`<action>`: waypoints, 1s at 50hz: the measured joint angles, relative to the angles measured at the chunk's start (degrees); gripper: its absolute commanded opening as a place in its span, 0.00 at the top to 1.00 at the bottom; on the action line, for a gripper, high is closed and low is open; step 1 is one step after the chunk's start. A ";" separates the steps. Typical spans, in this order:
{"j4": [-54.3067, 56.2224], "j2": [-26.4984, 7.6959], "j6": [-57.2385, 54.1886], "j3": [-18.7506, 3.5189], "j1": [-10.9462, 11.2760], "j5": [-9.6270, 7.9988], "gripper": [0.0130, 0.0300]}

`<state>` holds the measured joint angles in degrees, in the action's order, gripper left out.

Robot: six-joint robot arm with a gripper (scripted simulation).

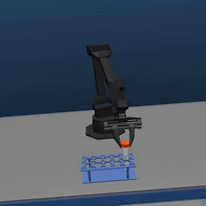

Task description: Pick up the centrifuge tube on the rack

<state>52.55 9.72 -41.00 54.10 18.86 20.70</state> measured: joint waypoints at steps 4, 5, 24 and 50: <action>0.36 0.11 -0.33 -0.04 0.01 -0.09 1.00; 0.49 0.15 -0.48 -0.06 0.01 -0.13 1.00; 6.17 1.84 -6.05 -0.89 0.01 -1.28 1.00; 24.07 5.69 -24.22 -3.33 0.01 -3.60 1.00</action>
<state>76.61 15.40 -65.22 50.76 18.87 17.09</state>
